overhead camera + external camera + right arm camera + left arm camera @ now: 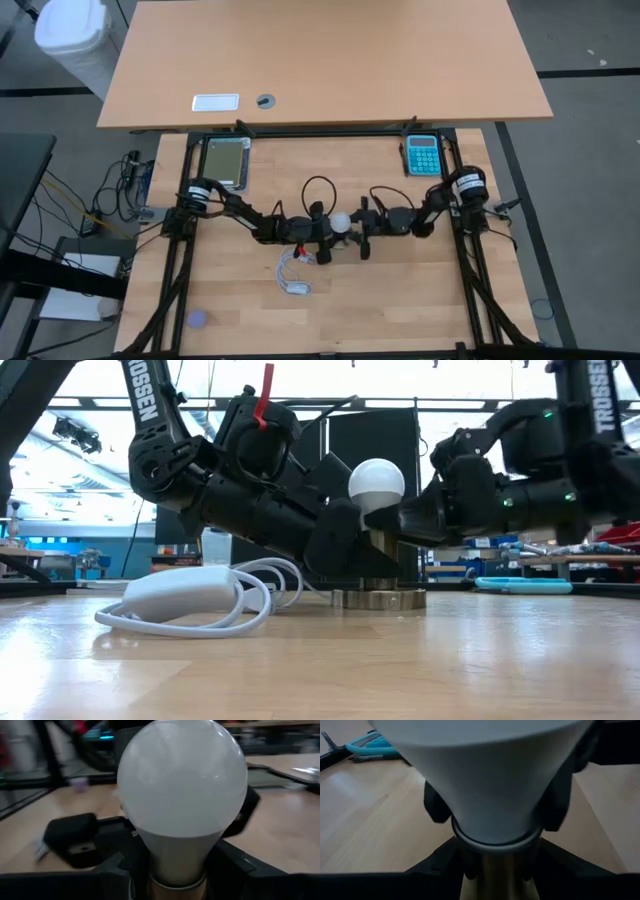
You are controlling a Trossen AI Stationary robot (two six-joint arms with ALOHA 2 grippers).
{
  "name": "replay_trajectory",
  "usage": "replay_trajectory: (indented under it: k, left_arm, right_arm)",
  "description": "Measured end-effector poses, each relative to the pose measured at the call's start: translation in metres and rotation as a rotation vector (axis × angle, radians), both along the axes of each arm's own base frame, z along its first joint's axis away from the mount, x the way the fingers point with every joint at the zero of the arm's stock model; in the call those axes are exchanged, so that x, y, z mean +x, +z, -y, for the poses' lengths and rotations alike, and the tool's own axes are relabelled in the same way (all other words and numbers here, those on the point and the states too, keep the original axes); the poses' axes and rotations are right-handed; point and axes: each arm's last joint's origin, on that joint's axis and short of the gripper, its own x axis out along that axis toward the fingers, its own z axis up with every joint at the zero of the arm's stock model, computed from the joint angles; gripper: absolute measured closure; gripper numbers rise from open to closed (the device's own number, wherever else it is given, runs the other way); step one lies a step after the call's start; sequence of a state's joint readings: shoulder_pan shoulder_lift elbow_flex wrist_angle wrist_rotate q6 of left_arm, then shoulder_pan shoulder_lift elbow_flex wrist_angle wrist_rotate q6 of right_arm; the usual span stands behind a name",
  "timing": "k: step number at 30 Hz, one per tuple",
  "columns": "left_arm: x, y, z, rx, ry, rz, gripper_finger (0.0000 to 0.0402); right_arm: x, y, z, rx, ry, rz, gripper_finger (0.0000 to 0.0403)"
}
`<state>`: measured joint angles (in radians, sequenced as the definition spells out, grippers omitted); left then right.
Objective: Screw lightbulb
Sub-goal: Remove the white lightbulb from the silver lamp
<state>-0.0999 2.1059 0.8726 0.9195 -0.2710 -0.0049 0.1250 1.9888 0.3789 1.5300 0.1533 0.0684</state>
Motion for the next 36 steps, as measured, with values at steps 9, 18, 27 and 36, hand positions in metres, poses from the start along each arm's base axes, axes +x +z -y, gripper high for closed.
replay_trajectory:
  k: [9,18,27,36]
  left_arm:
    - [0.001,0.001,0.001,-0.011,-0.028,0.007,0.0213]
    - [0.001,0.001,0.000,-0.006,-0.016,0.004,0.0213]
    - [0.000,0.000,0.000,0.005,-0.007,-0.001,0.0213]
    - [0.000,0.000,0.000,0.003,-0.008,0.001,0.0213]
  right_arm:
    - [-0.001,0.000,0.050,0.004,0.379,0.007,0.0244]
    - [0.003,0.001,0.067,0.078,0.414,-0.002,0.0215]
    - [0.000,-0.001,0.053,0.172,0.251,-0.046,0.0138]
    - [-0.012,0.009,-0.008,0.086,-0.025,-0.001,0.0137]
